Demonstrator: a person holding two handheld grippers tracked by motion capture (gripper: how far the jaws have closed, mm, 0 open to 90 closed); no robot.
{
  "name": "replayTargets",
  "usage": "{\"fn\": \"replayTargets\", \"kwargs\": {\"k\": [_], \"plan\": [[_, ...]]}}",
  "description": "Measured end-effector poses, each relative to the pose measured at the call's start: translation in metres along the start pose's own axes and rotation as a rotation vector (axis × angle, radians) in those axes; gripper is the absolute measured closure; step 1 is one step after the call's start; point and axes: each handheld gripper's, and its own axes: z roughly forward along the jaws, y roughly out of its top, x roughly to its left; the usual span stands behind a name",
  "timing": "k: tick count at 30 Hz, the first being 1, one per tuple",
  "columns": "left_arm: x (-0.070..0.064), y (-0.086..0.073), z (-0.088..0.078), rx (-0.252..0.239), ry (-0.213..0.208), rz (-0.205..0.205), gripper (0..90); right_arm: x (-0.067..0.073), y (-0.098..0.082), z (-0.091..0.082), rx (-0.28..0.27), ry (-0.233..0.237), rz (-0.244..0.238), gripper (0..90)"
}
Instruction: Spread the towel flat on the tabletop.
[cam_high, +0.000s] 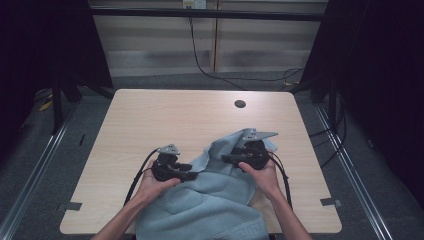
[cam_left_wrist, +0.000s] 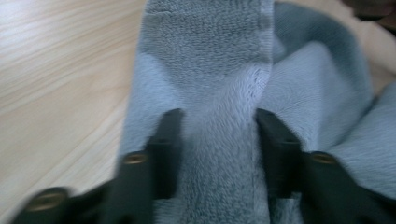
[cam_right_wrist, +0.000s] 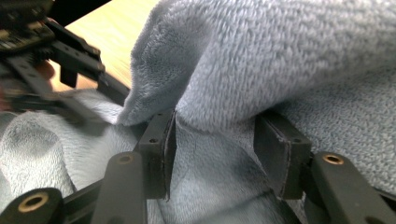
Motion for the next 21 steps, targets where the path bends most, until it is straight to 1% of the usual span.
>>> {"fn": "replayTargets", "kwargs": {"k": [1,2,3,4,5,6,7,8,9,10,11,12,13,14,15,16,17,18,19,20,21], "plan": [[0.003,0.0,-0.002,-0.012,-0.012,-0.015,80.0,-0.001,0.0,0.002,0.002,0.001,0.004,48.1],[0.004,0.0,-0.005,-0.033,-0.027,-0.035,81.6,-0.002,-0.001,0.003,0.003,-0.001,0.013,47.5],[0.005,0.001,-0.009,-0.048,-0.021,-0.04,82.1,-0.003,-0.002,0.004,0.005,-0.002,0.022,46.7],[0.007,0.001,-0.014,-0.073,-0.026,-0.055,82.2,-0.005,-0.003,0.003,0.006,-0.002,0.025,46.4],[0.01,0.002,-0.021,-0.11,-0.047,-0.082,82.1,-0.005,-0.005,0.002,0.01,-0.007,0.028,46.3],[0.01,0.002,-0.021,-0.11,-0.047,-0.082,82.0,-0.005,-0.008,-0.001,0.015,-0.009,0.025,46.3],[0.011,0.002,-0.024,-0.129,-0.055,-0.092,81.9,-0.005,-0.01,-0.002,0.019,-0.011,0.027,46.4],[0.014,0.003,-0.032,-0.152,-0.065,-0.101,81.8,-0.004,-0.013,-0.006,0.03,-0.017,0.017,46.4],[0.014,0.003,-0.032,-0.152,-0.065,-0.101,81.7,-0.004,-0.016,-0.008,0.039,-0.023,0.008,46.4],[0.015,0.003,-0.036,-0.155,-0.076,-0.1,81.7,-0.004,-0.02,-0.01,0.05,-0.031,0.009,46.5],[0.015,0.003,-0.036,-0.155,-0.076,-0.1,81.6,-0.004,-0.024,-0.012,0.059,-0.035,0.012,46.5],[0.016,0.003,-0.037,-0.167,-0.085,-0.116,81.6,-0.005,-0.028,-0.013,0.071,-0.04,0.011,47.2],[0.016,0.003,-0.037,-0.167,-0.085,-0.116,80.9,-0.006,-0.032,-0.015,0.082,-0.041,0.016,48.1],[0.016,0.004,-0.038,-0.173,-0.077,-0.119,79.1,-0.008,-0.036,-0.015,0.086,-0.041,0.024,48.2],[0.016,0.004,-0.038,-0.173,-0.077,-0.119,77.0,-0.008,-0.036,-0.015,0.086,-0.041,0.024,48.2],[0.016,0.006,-0.038,-0.175,-0.072,-0.123,72.2,-0.008,-0.043,-0.014,0.114,-0.036,0.022,50.7],[0.015,0.007,-0.038,-0.186,-0.076,-0.126,69.2,-0.007,-0.044,-0.013,0.124,-0.036,0.02,54.4],[0.015,0.007,-0.038,-0.186,-0.076,-0.126,66.6,-0.006,-0.045,-0.012,0.141,-0.034,0.011,60.7],[0.015,0.009,-0.037,-0.192,-0.064,-0.12,61.3,-0.005,-0.046,-0.01,0.146,-0.036,-0.002,67.2],[0.013,0.011,-0.032,-0.181,-0.045,-0.122,57.1,-0.004,-0.045,-0.009,0.143,-0.038,-0.014,73.5],[0.014,0.013,-0.027,-0.159,-0.042,-0.124,52.8,-0.003,-0.045,-0.009,0.135,-0.034,-0.01,76.6]]}}
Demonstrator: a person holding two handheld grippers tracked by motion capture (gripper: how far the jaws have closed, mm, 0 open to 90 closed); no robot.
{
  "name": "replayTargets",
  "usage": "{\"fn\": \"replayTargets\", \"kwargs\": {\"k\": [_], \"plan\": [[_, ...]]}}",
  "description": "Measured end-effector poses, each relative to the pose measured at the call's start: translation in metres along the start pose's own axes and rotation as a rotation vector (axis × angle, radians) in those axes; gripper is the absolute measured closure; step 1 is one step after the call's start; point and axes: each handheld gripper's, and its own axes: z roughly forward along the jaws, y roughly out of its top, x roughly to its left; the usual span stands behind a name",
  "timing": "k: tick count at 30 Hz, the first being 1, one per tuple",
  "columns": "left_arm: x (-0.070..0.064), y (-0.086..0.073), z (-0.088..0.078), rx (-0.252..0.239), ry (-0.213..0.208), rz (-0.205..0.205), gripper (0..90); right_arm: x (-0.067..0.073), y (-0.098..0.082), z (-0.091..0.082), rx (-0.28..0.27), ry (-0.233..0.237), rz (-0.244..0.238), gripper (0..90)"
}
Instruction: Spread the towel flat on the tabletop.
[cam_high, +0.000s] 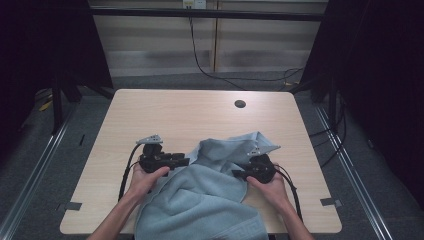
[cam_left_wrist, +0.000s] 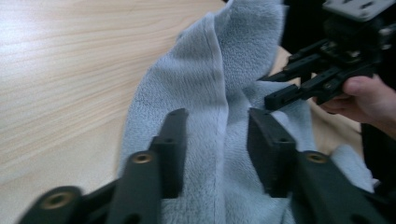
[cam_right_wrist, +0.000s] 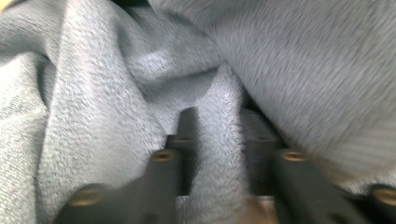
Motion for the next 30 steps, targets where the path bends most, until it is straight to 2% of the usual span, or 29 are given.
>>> {"fn": "replayTargets", "kwargs": {"k": [2,3,5,7,8,9,10,11,13,17,19,20,21,22,23,24,25,26,27,28,30], "plan": [[0.001,0.001,0.005,0.006,0.005,0.0,51.1,0.0,0.002,-0.001,-0.008,0.014,0.0,79.6],[0.003,0.005,0.016,0.027,0.01,0.004,48.5,0.0,0.003,-0.001,-0.008,0.015,0.0,80.2],[0.006,0.01,0.025,0.04,0.014,0.004,44.2,-0.001,0.003,-0.002,-0.011,0.014,0.001,80.4],[0.007,0.012,0.028,0.035,0.023,0.001,43.0,-0.001,0.003,-0.003,-0.014,0.013,0.008,80.4],[0.01,0.015,0.036,0.051,0.027,0.001,47.7,-0.002,0.004,-0.004,-0.02,0.017,0.004,80.3],[0.009,0.016,0.039,0.05,0.061,0.018,59.8,-0.002,0.004,-0.004,-0.023,0.017,0.005,80.2],[0.01,0.017,0.039,0.043,0.072,0.011,74.8,-0.002,0.004,-0.004,-0.025,0.016,0.006,80.2],[0.012,0.018,0.038,0.029,0.073,-0.002,81.3,-0.003,0.004,-0.005,-0.028,0.013,0.001,80.2],[0.015,0.018,0.03,0.014,0.099,0.001,84.5,-0.003,0.004,-0.01,-0.031,0.004,0.002,80.3],[0.033,0.019,-0.004,-0.081,0.149,-0.085,84.6,-0.011,0.005,-0.026,-0.075,-0.025,0.017,80.7],[0.044,0.016,-0.023,-0.1,0.202,-0.114,84.6,-0.015,0.004,-0.035,-0.091,-0.042,0.03,80.9],[0.044,0.016,-0.023,-0.1,0.202,-0.114,84.6,-0.015,0.004,-0.035,-0.091,-0.042,0.03,80.9],[0.057,0.009,-0.04,-0.112,0.231,-0.154,84.6,-0.019,0.003,-0.045,-0.117,-0.063,0.038,81.0],[0.063,0.002,-0.048,-0.118,0.203,-0.186,84.6,-0.02,0.003,-0.05,-0.128,-0.059,0.049,80.5],[0.063,0.002,-0.048,-0.118,0.203,-0.186,84.7,-0.022,0.002,-0.055,-0.148,-0.037,0.052,80.2],[0.065,-0.002,-0.051,-0.112,0.195,-0.19,84.7,-0.022,0.002,-0.055,-0.148,-0.037,0.052,80.2],[0.064,-0.013,-0.051,-0.062,0.208,-0.182,84.6,-0.019,0.003,-0.056,-0.154,-0.036,0.043,78.9],[0.064,-0.013,-0.051,-0.062,0.208,-0.182,84.5,-0.019,0.003,-0.056,-0.154,-0.036,0.043,78.9],[0.062,-0.021,-0.049,-0.021,0.215,-0.173,84.5,-0.017,0.003,-0.054,-0.14,-0.039,0.032,78.1],[0.061,-0.031,-0.05,0.015,0.218,-0.154,84.2,-0.01,-0.001,-0.044,-0.072,-0.011,0.019,78.1],[0.061,-0.035,-0.052,0.021,0.204,-0.17,83.5,-0.001,-0.007,-0.037,-0.019,-0.016,-0.01,77.9]]}}
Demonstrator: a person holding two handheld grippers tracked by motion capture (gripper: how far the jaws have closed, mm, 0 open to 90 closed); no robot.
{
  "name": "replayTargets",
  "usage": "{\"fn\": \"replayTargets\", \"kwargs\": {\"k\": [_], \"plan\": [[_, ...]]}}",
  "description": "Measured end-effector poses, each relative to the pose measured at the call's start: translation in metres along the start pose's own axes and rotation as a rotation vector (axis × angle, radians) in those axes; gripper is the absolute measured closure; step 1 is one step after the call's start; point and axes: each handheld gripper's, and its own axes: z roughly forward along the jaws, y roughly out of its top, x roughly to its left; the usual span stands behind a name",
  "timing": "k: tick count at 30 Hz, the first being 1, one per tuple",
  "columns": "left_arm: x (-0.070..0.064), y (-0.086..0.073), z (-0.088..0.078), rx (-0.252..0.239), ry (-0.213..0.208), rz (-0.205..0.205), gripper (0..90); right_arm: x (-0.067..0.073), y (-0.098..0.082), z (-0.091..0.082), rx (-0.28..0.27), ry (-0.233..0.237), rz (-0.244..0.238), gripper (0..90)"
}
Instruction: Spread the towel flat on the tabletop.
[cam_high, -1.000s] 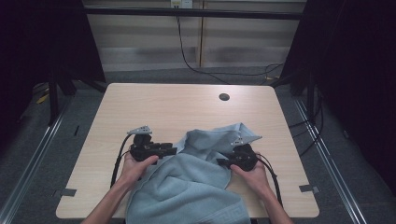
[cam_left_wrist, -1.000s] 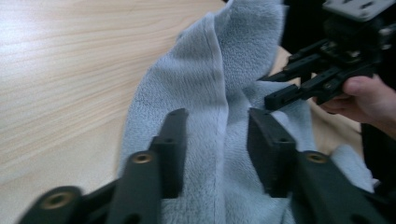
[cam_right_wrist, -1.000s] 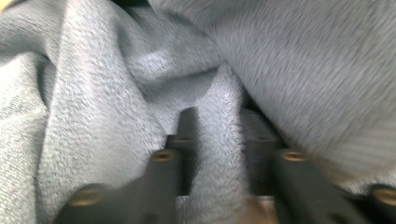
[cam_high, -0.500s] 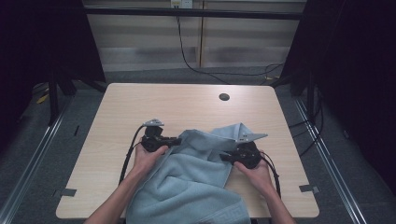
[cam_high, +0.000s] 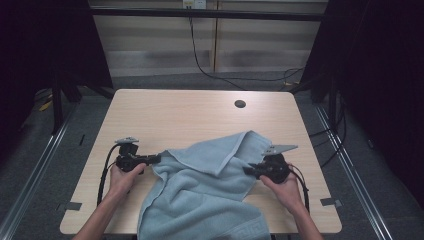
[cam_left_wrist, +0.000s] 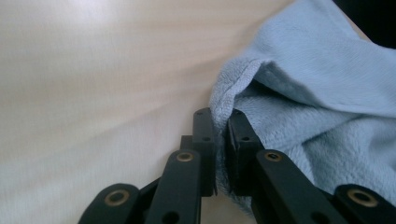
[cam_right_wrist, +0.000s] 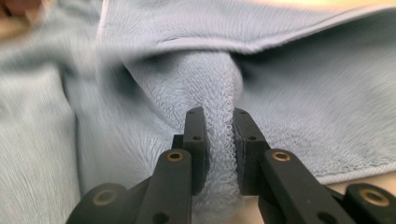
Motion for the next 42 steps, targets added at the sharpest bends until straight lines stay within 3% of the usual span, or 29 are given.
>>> {"fn": "replayTargets", "kwargs": {"k": [1,2,3,4,9,11,13,14,15,16,18,22,23,24,25,27,30,35,38,39,42], "plan": [[-0.001,-0.006,-0.007,0.027,-0.025,0.01,83.4,0.004,-0.005,0.003,0.022,0.007,-0.007,77.6],[-0.001,-0.006,-0.007,0.027,-0.025,0.01,83.2,0.009,-0.01,0.006,0.045,0.008,-0.015,77.0],[-0.004,-0.009,-0.011,0.046,-0.02,0.037,82.7,0.012,-0.015,0.006,0.057,0.009,-0.026,75.8],[-0.011,-0.017,-0.019,0.066,-0.043,0.051,82.5,0.015,-0.02,0.006,0.056,0.022,-0.017,75.8],[-0.026,-0.036,-0.032,0.112,-0.091,0.092,78.7,0.036,-0.039,0.003,0.108,0.079,-0.026,74.4],[-0.035,-0.041,-0.042,0.077,-0.09,0.119,75.1,0.042,-0.041,0.001,0.118,0.084,-0.044,71.7],[-0.039,-0.037,-0.049,0.025,-0.102,0.129,60.0,0.048,-0.044,-0.007,0.106,0.098,-0.048,62.2],[-0.043,-0.032,-0.052,0.001,-0.102,0.15,60.0,0.048,-0.044,-0.007,0.106,0.098,-0.048,62.2],[-0.05,-0.021,-0.054,-0.041,-0.107,0.178,56.4,0.042,-0.038,-0.012,0.041,0.106,-0.033,56.4],[-0.05,-0.021,-0.054,-0.041,-0.107,0.178,55.3,0.042,-0.038,-0.012,0.041,0.106,-0.033,56.4],[-0.064,-0.008,-0.048,-0.059,-0.133,0.212,53.4,0.034,-0.028,-0.016,-0.023,0.118,-0.013,54.3],[-0.093,0.008,-0.028,-0.059,-0.184,0.261,49.9,0.02,-0.013,-0.01,-0.044,0.069,0.0,56.9],[-0.1,0.009,-0.021,-0.057,-0.216,0.276,51.2,0.017,-0.011,-0.006,-0.035,0.056,-0.004,58.2],[-0.108,0.008,-0.012,-0.039,-0.25,0.284,53.1,0.014,-0.011,0.0,-0.018,0.048,-0.003,59.9],[-0.118,0.006,0.001,0.03,-0.265,0.318,54.4,0.011,-0.011,0.006,-0.005,0.045,0.003,60.1],[-0.133,0.0,0.02,0.093,-0.26,0.379,57.0,0.008,-0.014,0.019,0.033,0.037,0.009,61.6],[-0.145,-0.005,0.039,0.125,-0.308,0.385,57.6,0.007,-0.014,0.029,0.043,0.031,0.004,62.5],[-0.158,-0.009,0.053,0.16,-0.36,0.435,51.7,0.002,-0.004,0.041,0.028,0.014,0.023,64.0],[-0.155,-0.014,0.06,0.155,-0.347,0.448,50.2,-0.003,-0.001,0.047,0.01,0.018,0.036,64.1],[-0.152,-0.016,0.063,0.159,-0.321,0.45,50.2,-0.003,-0.001,0.047,0.005,0.02,0.039,64.0],[-0.147,-0.022,0.07,0.204,-0.326,0.459,49.1,-0.002,-0.001,0.046,0.01,0.006,0.031,63.2]]}}
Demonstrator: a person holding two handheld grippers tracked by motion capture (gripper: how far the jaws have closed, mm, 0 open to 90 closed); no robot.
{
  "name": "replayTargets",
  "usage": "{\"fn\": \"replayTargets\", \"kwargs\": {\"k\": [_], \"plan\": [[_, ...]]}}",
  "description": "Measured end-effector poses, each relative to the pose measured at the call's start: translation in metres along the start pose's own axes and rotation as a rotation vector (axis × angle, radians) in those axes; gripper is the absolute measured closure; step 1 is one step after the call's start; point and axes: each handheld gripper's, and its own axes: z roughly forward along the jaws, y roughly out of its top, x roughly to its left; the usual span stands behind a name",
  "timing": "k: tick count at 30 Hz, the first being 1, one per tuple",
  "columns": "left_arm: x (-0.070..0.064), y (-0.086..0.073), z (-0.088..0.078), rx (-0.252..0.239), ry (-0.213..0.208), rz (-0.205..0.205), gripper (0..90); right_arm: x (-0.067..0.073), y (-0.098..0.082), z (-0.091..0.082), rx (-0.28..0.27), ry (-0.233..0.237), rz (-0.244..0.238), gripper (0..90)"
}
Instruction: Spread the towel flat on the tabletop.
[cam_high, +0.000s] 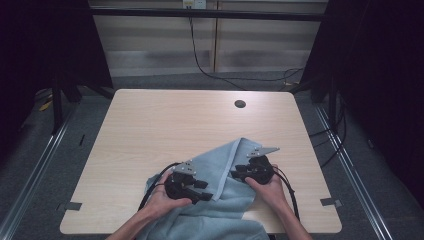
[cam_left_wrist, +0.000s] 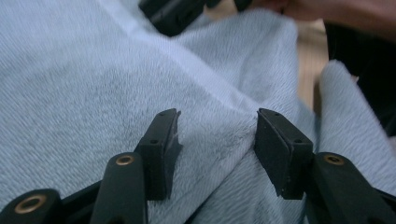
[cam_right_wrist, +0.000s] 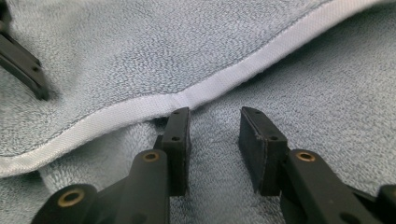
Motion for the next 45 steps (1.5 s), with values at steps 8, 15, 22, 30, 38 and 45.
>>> {"fn": "replayTargets", "kwargs": {"k": [8,15,22,30,38,45], "plan": [[-0.004,-0.001,-0.001,-0.016,0.022,0.039,78.2,0.001,-0.001,-0.001,-0.001,-0.002,-0.005,61.0],[0.005,0.01,-0.027,-0.143,-0.053,-0.051,82.9,0.001,-0.002,-0.002,0.002,0.008,-0.002,59.5],[0.025,0.02,-0.069,-0.285,0.024,-0.122,85.6,0.001,-0.001,-0.004,0.012,0.005,-0.006,56.1],[0.076,0.024,-0.119,-0.406,0.271,-0.221,86.0,0.002,-0.001,-0.007,0.018,-0.026,-0.018,52.8],[0.128,-0.007,-0.141,-0.426,0.417,-0.417,80.0,0.001,0.001,-0.014,-0.003,-0.054,-0.01,52.5],[0.11,-0.028,-0.151,-0.402,0.437,-0.402,59.2,0.006,0.004,-0.022,-0.037,-0.042,-0.019,52.2]]}}
